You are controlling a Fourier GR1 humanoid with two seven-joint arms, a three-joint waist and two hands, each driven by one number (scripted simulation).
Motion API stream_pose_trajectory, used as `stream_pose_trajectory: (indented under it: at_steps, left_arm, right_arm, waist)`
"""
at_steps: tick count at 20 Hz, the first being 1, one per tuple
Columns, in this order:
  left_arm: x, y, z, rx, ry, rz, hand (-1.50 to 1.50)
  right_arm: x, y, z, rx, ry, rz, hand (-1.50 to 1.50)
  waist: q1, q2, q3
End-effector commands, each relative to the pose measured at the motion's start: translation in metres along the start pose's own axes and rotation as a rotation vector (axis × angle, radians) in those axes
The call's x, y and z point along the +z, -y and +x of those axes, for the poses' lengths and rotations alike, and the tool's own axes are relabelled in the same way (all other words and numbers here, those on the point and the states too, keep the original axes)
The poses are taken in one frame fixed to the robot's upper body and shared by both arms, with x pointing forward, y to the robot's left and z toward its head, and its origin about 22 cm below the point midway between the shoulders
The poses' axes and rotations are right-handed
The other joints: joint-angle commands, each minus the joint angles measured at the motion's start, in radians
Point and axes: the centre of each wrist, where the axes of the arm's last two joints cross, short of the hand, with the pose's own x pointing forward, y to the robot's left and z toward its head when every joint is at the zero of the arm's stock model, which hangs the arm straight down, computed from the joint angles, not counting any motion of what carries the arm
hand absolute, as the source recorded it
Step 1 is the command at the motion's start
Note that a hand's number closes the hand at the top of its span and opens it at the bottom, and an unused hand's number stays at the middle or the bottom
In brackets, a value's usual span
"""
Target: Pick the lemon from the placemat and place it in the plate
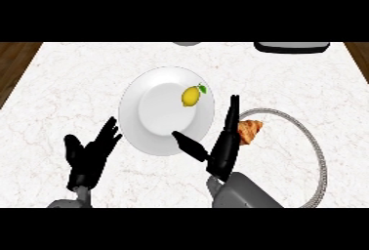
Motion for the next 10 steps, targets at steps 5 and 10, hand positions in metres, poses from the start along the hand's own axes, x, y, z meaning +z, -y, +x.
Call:
stream_pose_trajectory:
  at_steps: [5, 10]
  left_arm:
    - [0.011, -0.003, 0.004, 0.002, -0.045, -0.006, 0.0]
    - [0.018, -0.001, 0.001, 0.007, -0.025, 0.035, 0.0]
  right_arm:
    - [0.062, 0.029, -0.034, 0.039, 0.003, 0.11, -1.5]
    - [0.086, 0.038, -0.021, 0.053, -0.007, 0.127, -1.5]
  waist:
    - [-0.01, -0.002, -0.003]
    - [-0.021, -0.006, -0.005]
